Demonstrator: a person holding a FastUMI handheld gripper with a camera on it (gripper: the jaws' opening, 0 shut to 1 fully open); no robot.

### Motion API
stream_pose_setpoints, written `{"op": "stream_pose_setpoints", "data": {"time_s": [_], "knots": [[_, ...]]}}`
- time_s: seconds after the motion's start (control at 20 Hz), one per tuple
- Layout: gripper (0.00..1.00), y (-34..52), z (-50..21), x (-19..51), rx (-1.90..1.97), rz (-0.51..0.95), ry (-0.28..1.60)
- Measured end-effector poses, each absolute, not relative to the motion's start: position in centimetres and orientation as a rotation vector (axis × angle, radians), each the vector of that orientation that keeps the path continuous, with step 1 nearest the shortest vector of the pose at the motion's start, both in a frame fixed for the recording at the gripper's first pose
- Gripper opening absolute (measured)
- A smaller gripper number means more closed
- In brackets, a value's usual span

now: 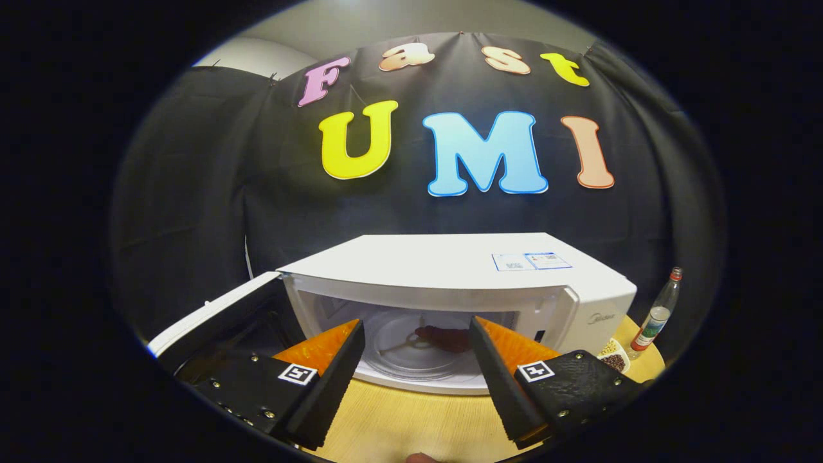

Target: Open the microwave, put the food inside, and close the microwave door.

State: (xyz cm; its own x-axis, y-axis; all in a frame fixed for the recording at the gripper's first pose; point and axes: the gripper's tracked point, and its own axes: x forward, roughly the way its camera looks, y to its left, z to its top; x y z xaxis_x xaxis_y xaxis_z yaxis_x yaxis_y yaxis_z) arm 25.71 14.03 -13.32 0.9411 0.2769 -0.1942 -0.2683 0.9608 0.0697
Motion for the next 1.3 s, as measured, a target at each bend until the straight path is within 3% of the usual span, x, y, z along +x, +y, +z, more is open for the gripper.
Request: {"op": "stream_pose_setpoints", "data": {"time_s": [0.35,0.65,1.25,1.3], "knots": [[0.98,14.7,-8.3,16.0,0.096,0.35,0.153],[0.98,20.1,-5.5,8.0,0.139,0.512,0.133],[0.98,31.4,-7.9,-3.8,0.125,0.801,0.19],[0.95,32.3,-8.6,-4.5,0.116,0.822,0.203]]}}
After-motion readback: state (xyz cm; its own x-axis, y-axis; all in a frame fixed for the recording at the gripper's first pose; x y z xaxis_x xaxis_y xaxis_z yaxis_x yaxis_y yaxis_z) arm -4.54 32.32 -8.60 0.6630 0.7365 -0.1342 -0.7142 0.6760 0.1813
